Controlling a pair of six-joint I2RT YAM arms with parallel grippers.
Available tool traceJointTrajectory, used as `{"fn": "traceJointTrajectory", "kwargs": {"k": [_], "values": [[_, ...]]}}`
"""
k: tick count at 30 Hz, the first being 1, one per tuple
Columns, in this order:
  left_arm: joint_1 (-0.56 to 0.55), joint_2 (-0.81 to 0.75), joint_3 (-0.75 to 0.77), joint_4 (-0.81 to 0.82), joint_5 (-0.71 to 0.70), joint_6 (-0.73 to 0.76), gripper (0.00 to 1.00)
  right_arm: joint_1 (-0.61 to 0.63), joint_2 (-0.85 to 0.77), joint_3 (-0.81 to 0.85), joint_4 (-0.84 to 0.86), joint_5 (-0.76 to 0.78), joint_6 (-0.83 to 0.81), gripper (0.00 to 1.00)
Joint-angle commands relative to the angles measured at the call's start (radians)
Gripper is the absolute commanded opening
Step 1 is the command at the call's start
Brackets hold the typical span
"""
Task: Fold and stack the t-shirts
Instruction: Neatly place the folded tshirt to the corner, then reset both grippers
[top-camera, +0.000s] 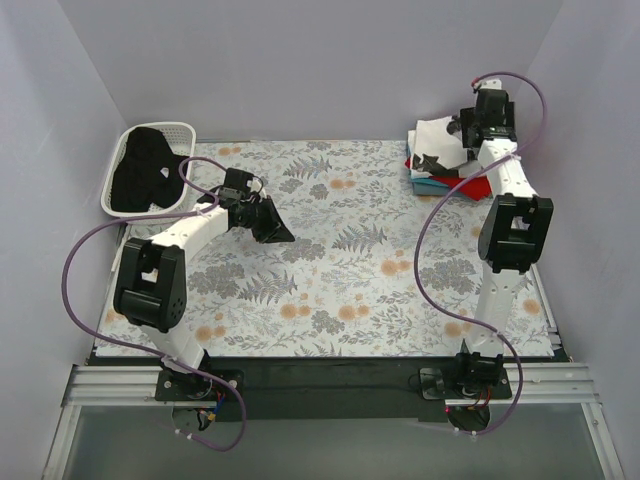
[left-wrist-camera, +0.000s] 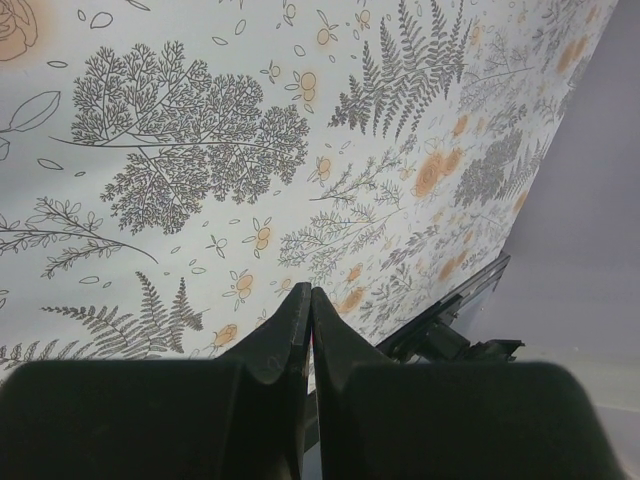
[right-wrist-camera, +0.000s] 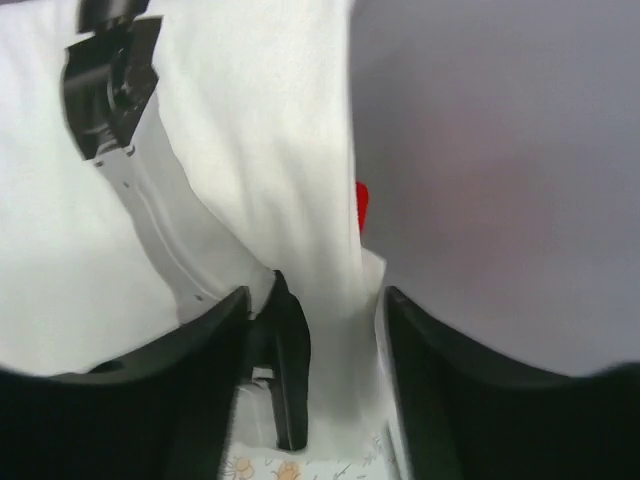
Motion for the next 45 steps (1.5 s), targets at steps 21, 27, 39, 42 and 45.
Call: {"fn": "traceJointTrajectory", "kwargs": {"k": [21,27,39,42,45], "values": [[0.007,-0.184,-0.083,0.051,-0.110,-0.022,0.17,0.248,-0.510,-0.447,-0.058,-0.336,0.474,0.98],[0.009,-0.333,-0.181,0.057,-0.171,-0.017,0.19,0.444,-0.802,-0.814,0.031,-0.330,0.559,0.98],[0.012,-0.538,-0.353,0.069,-0.267,0.003,0.20,0.539,-1.177,-1.215,0.056,-0.328,0.635,0.98],[0.010,-0.549,-0.366,0.066,-0.260,0.012,0.20,0.539,-1.191,-1.244,0.054,-0.325,0.643,0.98],[0.012,-0.564,-0.373,0.068,-0.250,0.023,0.20,0.539,-1.182,-1.253,0.054,-0.340,0.663,0.98]]}}
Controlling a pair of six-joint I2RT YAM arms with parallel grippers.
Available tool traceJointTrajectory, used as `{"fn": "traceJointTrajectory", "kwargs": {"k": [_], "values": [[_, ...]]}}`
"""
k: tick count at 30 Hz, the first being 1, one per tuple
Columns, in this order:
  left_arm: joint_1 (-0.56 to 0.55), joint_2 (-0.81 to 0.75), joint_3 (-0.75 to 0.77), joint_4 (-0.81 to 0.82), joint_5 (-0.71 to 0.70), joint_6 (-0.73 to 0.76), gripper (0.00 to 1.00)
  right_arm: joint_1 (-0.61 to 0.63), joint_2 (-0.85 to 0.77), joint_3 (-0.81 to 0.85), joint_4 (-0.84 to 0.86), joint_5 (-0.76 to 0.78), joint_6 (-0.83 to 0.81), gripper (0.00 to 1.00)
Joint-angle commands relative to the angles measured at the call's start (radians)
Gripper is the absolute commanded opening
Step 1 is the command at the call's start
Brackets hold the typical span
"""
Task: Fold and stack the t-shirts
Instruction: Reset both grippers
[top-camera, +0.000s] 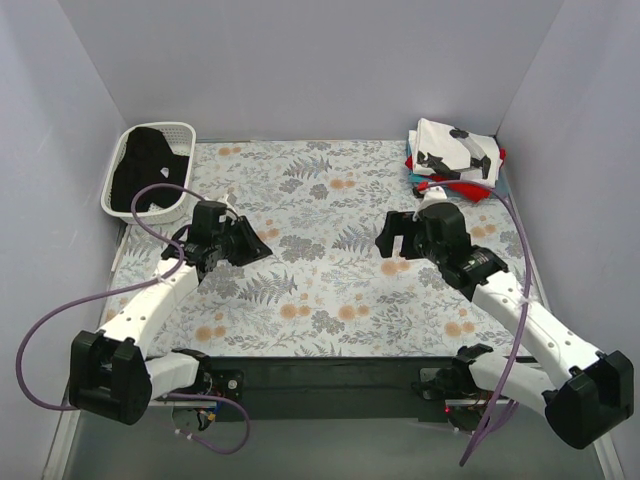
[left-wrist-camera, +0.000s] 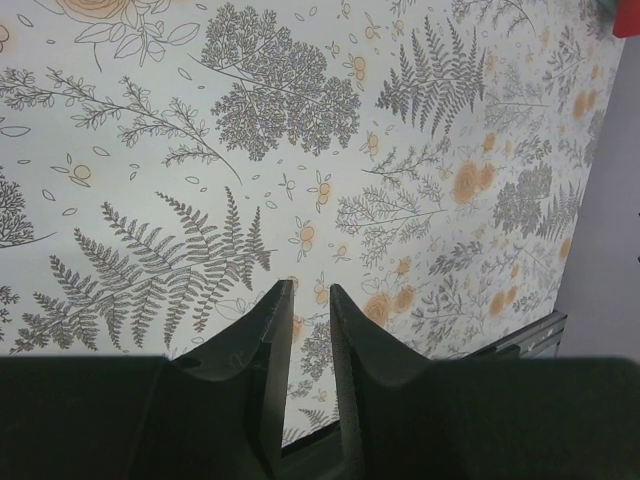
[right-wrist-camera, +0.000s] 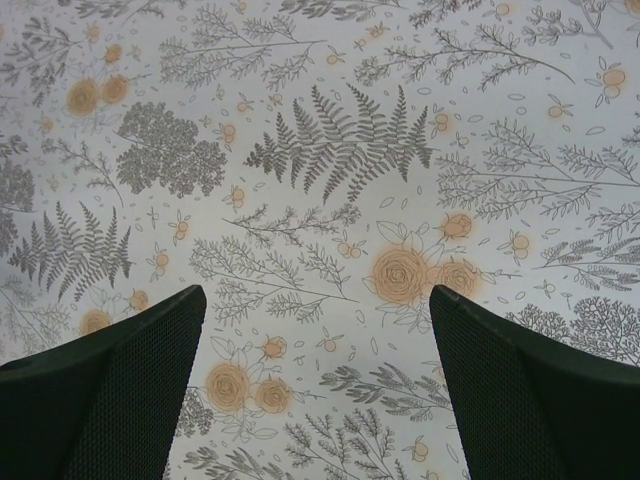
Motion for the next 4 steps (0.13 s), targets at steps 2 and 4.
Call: {"fn": "traceJointTrajectory", "kwargs": {"k": [2,4], "values": [[0.005,-0.055,-0.013,0.013,-0.004,0.035,0.20,-0.001,0.002,-0.015,0.037,0.006,0.041,0.98],[0.005,-0.067,-0.010,0.007,-0.008,0.049,0.20,-0.001,0.000,-0.003,0.032,0.027,0.046,0.98]]}}
